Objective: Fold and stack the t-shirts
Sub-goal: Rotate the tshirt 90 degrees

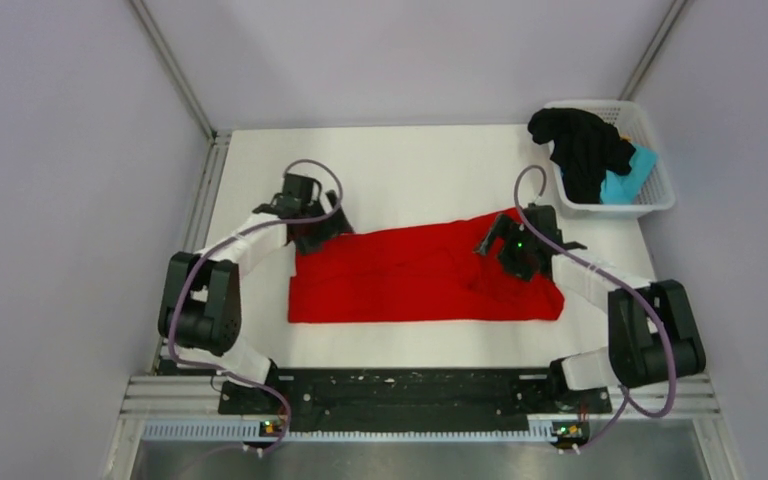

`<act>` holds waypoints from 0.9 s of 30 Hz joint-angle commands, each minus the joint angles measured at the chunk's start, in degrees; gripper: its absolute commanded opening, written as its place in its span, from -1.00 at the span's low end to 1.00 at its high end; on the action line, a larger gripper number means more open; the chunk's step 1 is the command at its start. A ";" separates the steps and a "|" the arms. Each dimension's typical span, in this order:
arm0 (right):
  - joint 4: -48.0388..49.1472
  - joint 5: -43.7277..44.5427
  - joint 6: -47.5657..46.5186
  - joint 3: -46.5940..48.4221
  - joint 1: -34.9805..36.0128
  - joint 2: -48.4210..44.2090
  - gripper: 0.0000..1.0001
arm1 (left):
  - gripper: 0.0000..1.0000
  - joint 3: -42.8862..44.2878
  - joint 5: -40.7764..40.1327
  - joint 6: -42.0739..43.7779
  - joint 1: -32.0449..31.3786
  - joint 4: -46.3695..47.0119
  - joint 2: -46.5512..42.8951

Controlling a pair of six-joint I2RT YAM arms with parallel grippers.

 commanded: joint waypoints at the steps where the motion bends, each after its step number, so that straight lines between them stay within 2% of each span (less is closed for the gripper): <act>1: -3.48 7.12 -2.47 7.23 -1.32 9.55 0.98 | 0.98 -5.46 4.94 0.41 -8.35 4.22 1.00; 7: -5.86 5.82 -8.31 26.64 -1.39 26.47 0.92 | 0.98 -9.52 5.57 -2.35 -11.86 6.35 3.92; 12: -8.15 4.57 -11.13 43.23 -1.34 40.94 0.90 | 0.98 -13.49 11.32 -7.72 -15.32 12.05 3.80; 16: -10.22 -2.39 -14.29 62.12 -1.36 54.17 0.88 | 0.98 -15.77 11.95 -13.92 -20.17 13.77 1.29; 18: -12.16 -6.57 -14.65 72.47 -1.20 60.78 0.87 | 0.98 -16.00 13.52 -18.12 -23.32 19.68 1.37; 21: -14.10 -11.17 -15.12 87.19 0.74 69.50 0.87 | 0.98 -13.37 11.68 -21.74 -29.82 26.57 4.05; 24: -15.01 -12.95 -15.95 98.88 3.89 76.66 0.87 | 0.98 -7.19 10.20 -22.63 -34.87 26.06 8.75; 27: -9.58 -13.30 -14.04 104.60 6.32 80.95 0.88 | 0.98 -5.10 8.62 -24.66 -37.95 26.93 11.29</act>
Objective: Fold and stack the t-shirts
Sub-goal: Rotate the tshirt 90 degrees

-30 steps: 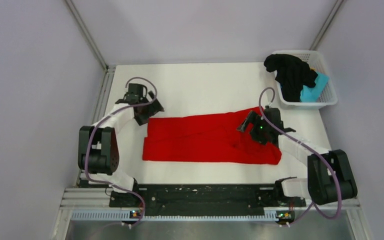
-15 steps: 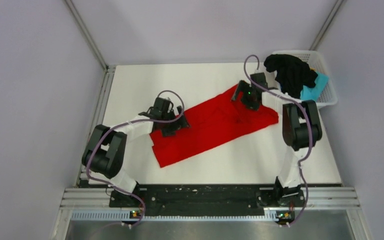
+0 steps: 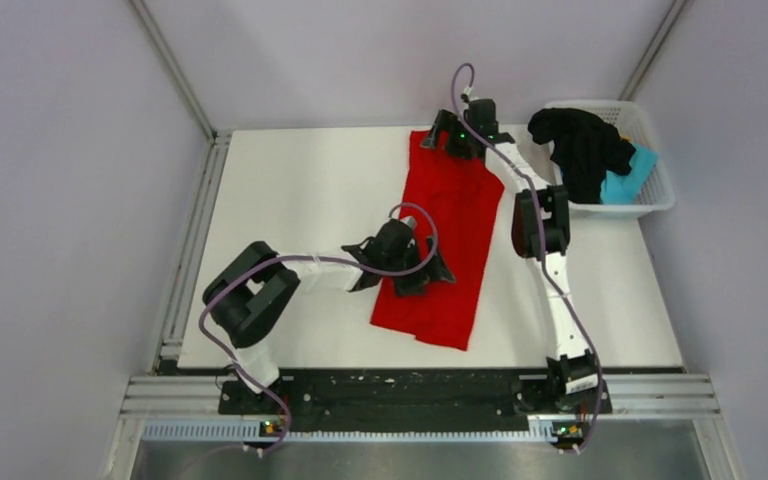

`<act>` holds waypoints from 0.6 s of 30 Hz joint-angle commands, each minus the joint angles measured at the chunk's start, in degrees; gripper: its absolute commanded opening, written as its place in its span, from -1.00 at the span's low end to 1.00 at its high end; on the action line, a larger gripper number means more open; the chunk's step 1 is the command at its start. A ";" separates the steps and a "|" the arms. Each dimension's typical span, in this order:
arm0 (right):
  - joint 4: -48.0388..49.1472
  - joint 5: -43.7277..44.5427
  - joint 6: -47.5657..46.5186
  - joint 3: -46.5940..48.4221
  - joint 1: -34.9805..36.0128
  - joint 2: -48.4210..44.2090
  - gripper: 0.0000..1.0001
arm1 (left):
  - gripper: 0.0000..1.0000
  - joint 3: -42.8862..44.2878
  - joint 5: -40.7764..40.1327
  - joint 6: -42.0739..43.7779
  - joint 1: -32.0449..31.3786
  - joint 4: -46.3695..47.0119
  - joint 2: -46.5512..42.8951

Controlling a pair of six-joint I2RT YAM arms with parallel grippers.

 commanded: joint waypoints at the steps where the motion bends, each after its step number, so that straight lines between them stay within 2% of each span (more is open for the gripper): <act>1: 4.43 -2.69 0.89 5.62 5.14 8.07 0.88 | 0.98 2.31 -0.80 -5.13 -4.02 1.55 3.68; 3: 9.45 -2.70 2.24 5.91 5.69 8.05 0.89 | 0.98 2.33 -2.44 -5.28 -4.18 0.01 2.63; 5: 10.36 -1.52 2.08 8.02 5.90 7.50 0.91 | 0.98 1.25 -3.44 -4.28 -4.94 0.24 -0.39; 8: 9.05 0.28 0.66 9.41 5.90 3.35 0.97 | 0.98 1.25 -6.28 -0.72 -6.42 -2.47 -4.72; 13: 2.22 5.30 -6.41 7.84 6.30 -8.15 0.98 | 0.98 2.71 -12.23 5.18 -6.80 -13.21 -9.54; 16: -1.70 7.16 -9.81 -2.37 6.40 -18.31 0.98 | 0.98 1.38 -17.51 7.29 -6.80 -19.31 -13.78; 18: -3.88 10.49 -10.17 -13.24 6.63 -26.64 0.98 | 0.98 -2.01 -22.46 7.66 -6.71 -22.30 -17.90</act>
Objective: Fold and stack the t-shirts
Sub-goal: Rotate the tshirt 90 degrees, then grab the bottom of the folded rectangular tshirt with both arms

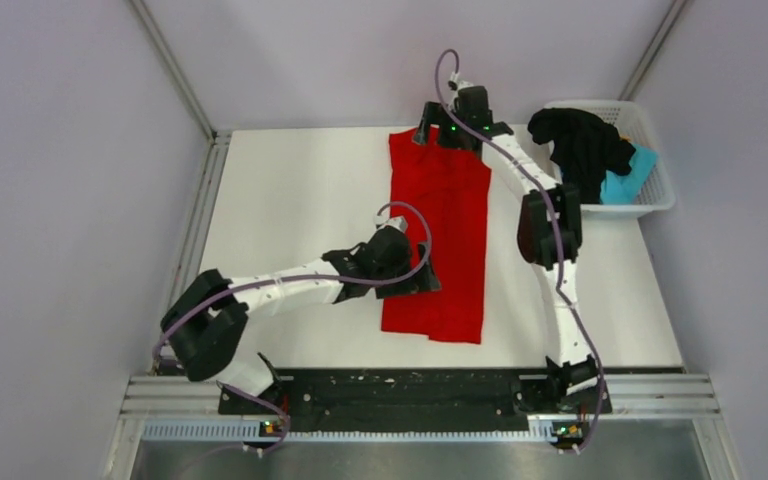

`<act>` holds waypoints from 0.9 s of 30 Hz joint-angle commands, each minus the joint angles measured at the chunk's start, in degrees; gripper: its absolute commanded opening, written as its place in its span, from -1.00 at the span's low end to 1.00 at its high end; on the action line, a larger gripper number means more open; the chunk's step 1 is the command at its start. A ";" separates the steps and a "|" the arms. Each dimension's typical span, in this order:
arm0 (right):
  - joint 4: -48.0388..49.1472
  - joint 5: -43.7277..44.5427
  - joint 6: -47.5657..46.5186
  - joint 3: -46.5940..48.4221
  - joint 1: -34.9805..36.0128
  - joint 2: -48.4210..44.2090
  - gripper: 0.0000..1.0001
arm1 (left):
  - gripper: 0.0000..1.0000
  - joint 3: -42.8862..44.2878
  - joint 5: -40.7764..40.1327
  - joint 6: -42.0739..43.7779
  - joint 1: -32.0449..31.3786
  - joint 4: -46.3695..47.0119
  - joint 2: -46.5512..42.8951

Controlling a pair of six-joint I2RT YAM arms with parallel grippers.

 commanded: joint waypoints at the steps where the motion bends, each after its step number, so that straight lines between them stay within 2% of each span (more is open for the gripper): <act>1: -3.61 6.77 -5.62 -18.25 1.60 -25.13 0.98 | 0.98 -4.77 -12.26 3.84 0.15 -9.58 -9.54; 4: 0.20 13.42 -5.29 -42.00 3.94 -43.62 0.98 | 0.98 -10.35 -13.12 5.86 0.46 -10.11 -14.03; 7: 4.08 18.99 0.84 -62.98 5.51 -58.61 0.98 | 0.98 -12.80 -9.84 7.64 0.51 -9.23 -14.01; 9: 5.43 19.22 6.93 -73.91 6.17 -67.27 0.97 | 0.95 -13.15 -6.65 8.13 0.50 -7.92 -11.59; 11: 5.29 15.26 6.89 -81.38 6.80 -74.10 0.97 | 0.83 -13.35 -3.62 8.61 0.42 -5.89 -9.38; 12: 4.33 12.93 6.90 -83.84 7.03 -77.30 0.96 | 0.77 -13.45 -0.89 8.63 0.42 -5.04 -8.30; 16: -0.48 8.06 10.14 -91.52 9.37 -88.48 0.94 | 0.43 -13.31 0.28 8.92 0.42 -4.28 -4.89; 19: -3.46 2.60 10.78 -95.61 10.79 -93.23 0.90 | -0.01 -13.57 1.99 9.46 0.42 -3.65 -3.67; 25: -9.11 1.81 9.24 -100.32 16.29 -93.30 0.84 | -0.94 -12.83 -1.61 9.34 0.42 -5.91 -2.27; 27: -9.95 1.85 8.83 -100.94 17.49 -92.09 0.80 | -1.00 -12.43 -1.51 9.19 0.42 -6.21 -1.70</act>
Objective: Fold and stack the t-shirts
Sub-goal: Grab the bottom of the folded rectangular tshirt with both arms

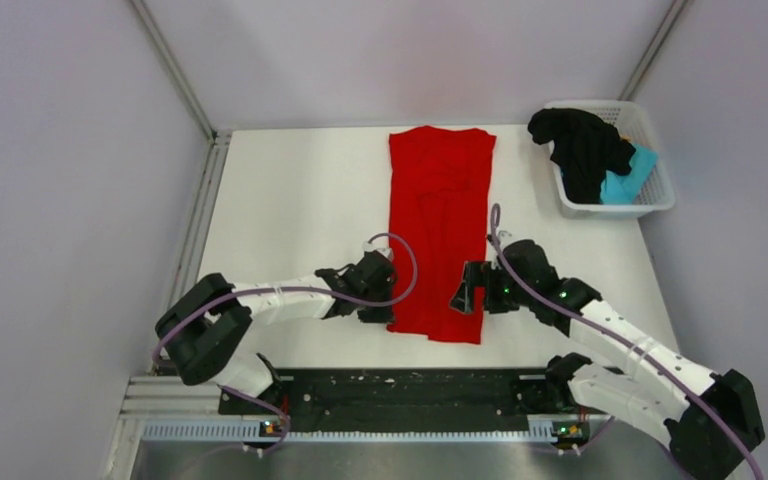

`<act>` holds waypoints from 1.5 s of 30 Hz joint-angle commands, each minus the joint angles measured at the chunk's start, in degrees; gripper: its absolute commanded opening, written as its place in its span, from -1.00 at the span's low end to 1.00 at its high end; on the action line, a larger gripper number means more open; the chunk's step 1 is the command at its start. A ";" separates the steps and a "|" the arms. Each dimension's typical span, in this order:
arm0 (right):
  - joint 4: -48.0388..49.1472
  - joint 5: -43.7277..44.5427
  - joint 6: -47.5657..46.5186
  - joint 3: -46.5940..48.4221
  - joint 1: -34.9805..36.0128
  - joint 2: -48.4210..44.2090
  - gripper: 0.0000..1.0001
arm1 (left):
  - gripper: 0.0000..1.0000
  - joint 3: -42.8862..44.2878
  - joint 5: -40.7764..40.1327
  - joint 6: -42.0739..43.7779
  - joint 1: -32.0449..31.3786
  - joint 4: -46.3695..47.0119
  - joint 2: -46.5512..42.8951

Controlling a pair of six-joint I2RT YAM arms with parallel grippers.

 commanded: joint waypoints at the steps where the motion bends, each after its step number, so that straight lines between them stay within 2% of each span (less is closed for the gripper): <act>1: -4.36 -1.33 -0.73 -1.77 3.10 2.17 0.77 | -1.00 0.28 0.30 0.38 -0.17 -1.75 2.48; 7: -7.54 -0.39 -1.41 -1.37 5.90 4.21 0.63 | -1.00 -1.38 3.74 -1.34 -0.17 1.43 2.51; 12: -7.01 1.87 -0.28 -2.65 6.70 8.06 0.36 | -1.00 -1.63 3.62 -2.28 -0.17 2.02 2.54; 17: -5.77 3.88 1.36 -3.70 7.12 10.85 0.25 | -1.00 -2.05 3.50 -3.71 -0.17 2.11 2.21; 20: -4.75 5.97 2.23 -4.21 7.37 11.94 0.01 | -1.00 -3.20 4.24 -4.50 -0.17 4.21 1.81; 23: -2.07 3.93 3.15 -4.77 8.06 13.84 -0.16 | -1.00 -3.66 3.63 -5.35 -0.17 4.83 1.79; 26: -0.99 3.44 4.04 -5.40 8.38 14.83 -0.61 | -1.00 -4.15 3.40 -6.43 -0.17 6.02 1.13; 30: -4.14 5.81 6.60 -6.21 8.35 12.96 -1.00 | -1.00 -6.73 3.11 -7.67 -0.17 5.80 -1.03; 38: -11.03 1.99 12.85 -9.65 10.21 1.90 -1.00 | -1.00 -11.19 0.17 -5.66 -0.24 -3.33 -9.41; 42: -10.79 0.41 15.26 -10.86 14.53 -0.49 -1.00 | -1.00 -13.63 7.13 -5.77 -1.34 1.46 -11.18; 45: -9.93 1.98 16.96 -9.98 17.82 -0.51 -1.00 | -1.00 -14.29 9.48 -6.72 -3.34 4.29 -10.36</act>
